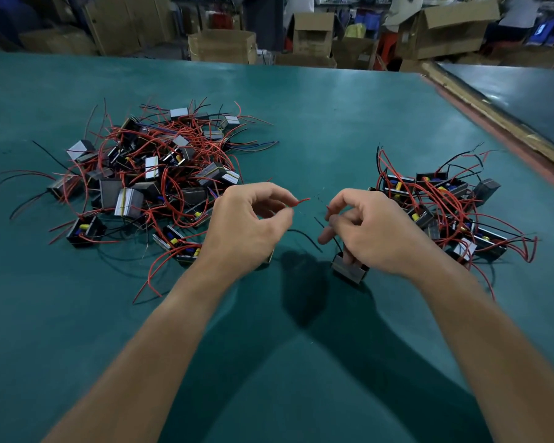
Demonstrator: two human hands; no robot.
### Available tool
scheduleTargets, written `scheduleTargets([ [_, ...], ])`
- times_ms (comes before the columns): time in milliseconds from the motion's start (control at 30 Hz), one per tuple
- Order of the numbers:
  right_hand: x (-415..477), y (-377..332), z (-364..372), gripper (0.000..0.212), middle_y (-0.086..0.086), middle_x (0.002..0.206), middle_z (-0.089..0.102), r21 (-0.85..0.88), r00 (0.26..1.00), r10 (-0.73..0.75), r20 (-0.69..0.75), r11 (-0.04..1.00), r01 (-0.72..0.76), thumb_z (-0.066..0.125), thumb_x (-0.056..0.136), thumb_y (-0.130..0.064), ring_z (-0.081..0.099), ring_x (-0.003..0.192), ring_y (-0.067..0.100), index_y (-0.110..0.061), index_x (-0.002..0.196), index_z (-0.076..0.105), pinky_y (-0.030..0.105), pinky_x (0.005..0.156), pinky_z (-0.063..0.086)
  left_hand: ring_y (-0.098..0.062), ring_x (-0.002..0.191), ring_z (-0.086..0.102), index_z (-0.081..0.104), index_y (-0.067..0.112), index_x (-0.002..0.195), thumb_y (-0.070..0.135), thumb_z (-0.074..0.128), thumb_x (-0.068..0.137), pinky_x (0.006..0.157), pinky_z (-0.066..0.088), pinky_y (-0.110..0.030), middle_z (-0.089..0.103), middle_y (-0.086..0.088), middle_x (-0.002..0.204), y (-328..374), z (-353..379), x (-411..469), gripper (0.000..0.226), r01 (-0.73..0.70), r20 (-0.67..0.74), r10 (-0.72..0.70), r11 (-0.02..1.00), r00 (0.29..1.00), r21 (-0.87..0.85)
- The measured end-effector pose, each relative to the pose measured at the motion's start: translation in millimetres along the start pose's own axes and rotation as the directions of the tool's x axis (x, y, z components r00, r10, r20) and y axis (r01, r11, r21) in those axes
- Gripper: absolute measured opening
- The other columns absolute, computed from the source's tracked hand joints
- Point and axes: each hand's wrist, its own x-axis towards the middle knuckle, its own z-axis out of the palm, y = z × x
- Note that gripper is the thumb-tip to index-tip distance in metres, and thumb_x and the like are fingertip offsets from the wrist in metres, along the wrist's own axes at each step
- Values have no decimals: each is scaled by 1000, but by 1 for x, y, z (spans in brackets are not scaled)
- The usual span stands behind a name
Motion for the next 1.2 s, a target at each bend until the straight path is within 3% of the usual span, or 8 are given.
scheduleTargets([
  [133,1,0,0,18,-8,75,76,55,1000,18,-15,998,-17,46,97,-10,59,42,17,-21,86,55,36,44,54,-10,51,49,75,26,85,10,68,87,48,40,-20,64,-2,64,-4,1,0,18,1,57,0,1000,998,-24],
  [267,1,1,1,17,-9,74,75,53,999,-30,-18,998,31,53,98,-17,61,44,16,-22,82,57,31,46,50,-30,54,48,75,31,92,8,60,86,48,39,-28,62,-11,64,-7,3,0,28,-10,77,8,999,997,34],
  [400,2,4,1,23,-8,69,72,16,993,-104,-62,994,106,60,95,-26,56,47,8,-20,73,62,28,53,44,-11,45,40,72,23,79,12,64,84,47,33,-20,55,4,53,-8,3,0,15,2,55,-2,1000,998,16],
  [567,3,6,1,23,-10,65,70,-9,981,-174,-80,985,174,66,92,-27,52,50,1,-19,70,66,23,56,41,-10,45,37,67,18,75,22,69,87,47,31,-23,50,2,52,-7,2,0,13,-47,86,45,999,995,20],
  [833,2,7,0,19,-15,66,70,-46,976,-213,-43,976,211,70,90,-29,53,48,-1,-25,72,71,13,50,39,-29,52,47,71,16,81,11,65,90,50,43,-39,55,-7,56,-6,4,-1,12,-58,123,62,998,990,-36],
  [1000,3,9,2,6,-11,67,72,40,976,-217,-33,975,218,73,88,-28,58,49,10,-27,83,70,23,52,44,-6,52,51,71,12,77,6,68,88,54,45,-26,59,12,54,-3,3,-1,13,4,156,13,994,988,-114],
  [1100,2,9,2,13,-8,66,73,95,970,-243,-32,965,245,73,87,-28,47,44,6,-29,97,66,15,47,38,-6,51,50,72,9,78,6,69,88,54,44,-25,60,11,53,-1,3,-1,11,40,166,-15,988,986,-147],
  [1200,1,8,0,10,-9,66,73,99,965,-259,-43,960,262,72,87,-29,45,43,5,-31,95,67,17,46,37,-10,52,50,73,9,77,7,69,88,53,44,-27,60,5,55,0,2,-1,11,47,165,-22,988,986,-150],
])
